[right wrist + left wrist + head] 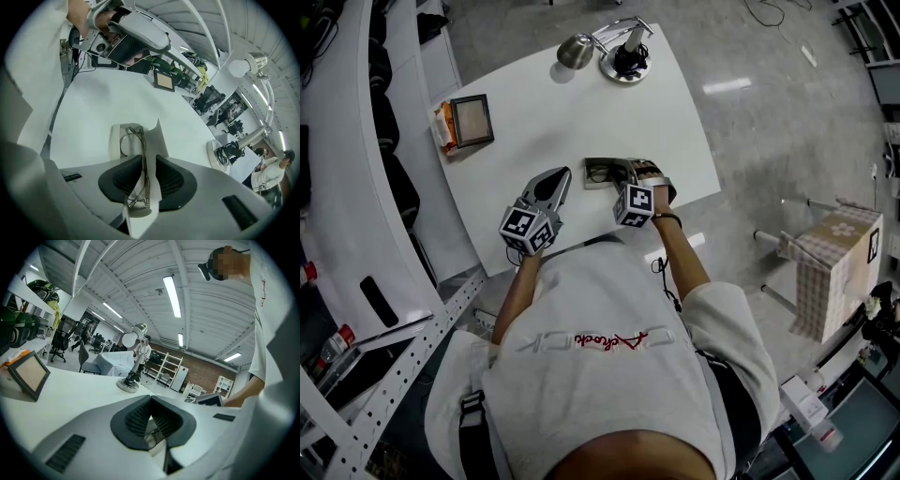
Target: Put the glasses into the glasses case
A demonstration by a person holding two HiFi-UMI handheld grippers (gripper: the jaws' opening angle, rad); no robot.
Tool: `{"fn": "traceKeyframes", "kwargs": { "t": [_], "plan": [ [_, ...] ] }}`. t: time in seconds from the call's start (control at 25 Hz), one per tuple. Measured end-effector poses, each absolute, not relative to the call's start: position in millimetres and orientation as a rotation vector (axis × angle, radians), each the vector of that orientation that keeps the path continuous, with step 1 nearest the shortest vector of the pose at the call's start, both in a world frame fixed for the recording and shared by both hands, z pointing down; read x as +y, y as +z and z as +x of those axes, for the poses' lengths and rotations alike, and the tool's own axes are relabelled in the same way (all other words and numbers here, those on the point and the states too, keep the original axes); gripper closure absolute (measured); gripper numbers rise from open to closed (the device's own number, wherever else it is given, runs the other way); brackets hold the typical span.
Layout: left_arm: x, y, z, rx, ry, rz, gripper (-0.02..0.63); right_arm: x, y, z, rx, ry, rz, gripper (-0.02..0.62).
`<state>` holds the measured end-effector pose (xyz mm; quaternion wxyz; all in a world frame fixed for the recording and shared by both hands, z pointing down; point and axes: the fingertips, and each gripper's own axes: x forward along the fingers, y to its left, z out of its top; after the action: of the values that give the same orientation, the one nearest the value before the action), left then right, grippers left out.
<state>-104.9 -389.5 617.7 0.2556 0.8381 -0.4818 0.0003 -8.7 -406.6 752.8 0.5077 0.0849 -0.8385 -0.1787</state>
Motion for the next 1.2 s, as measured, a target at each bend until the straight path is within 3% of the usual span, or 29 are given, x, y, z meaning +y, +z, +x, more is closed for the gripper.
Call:
{"fn": "traceKeyframes", "kwargs": {
  "t": [0.44, 0.64, 0.84, 1.2],
  "plan": [
    [-380.5, 604.8, -95.7, -1.258, -0.010, 2.342, 0.580, -396.3, 729.1, -8.0, -2.026, -0.454, 0.305, 0.505],
    [-368.3, 596.4, -91.7, -1.232, -0.006, 2.385, 0.580, -381.9, 721.1, -3.6, -2.026, -0.437, 0.376, 0.583],
    [-354.9, 588.3, -89.2, -1.203, -0.006, 2.435, 0.581, -364.2, 716.0, -2.0, -2.028, -0.416, 0.427, 0.584],
    [-328.5, 581.2, -83.4, -1.152, -0.010, 2.504, 0.580, -347.1, 672.5, -7.6, -2.261, -0.106, 0.773, 0.584]
  ]
}}
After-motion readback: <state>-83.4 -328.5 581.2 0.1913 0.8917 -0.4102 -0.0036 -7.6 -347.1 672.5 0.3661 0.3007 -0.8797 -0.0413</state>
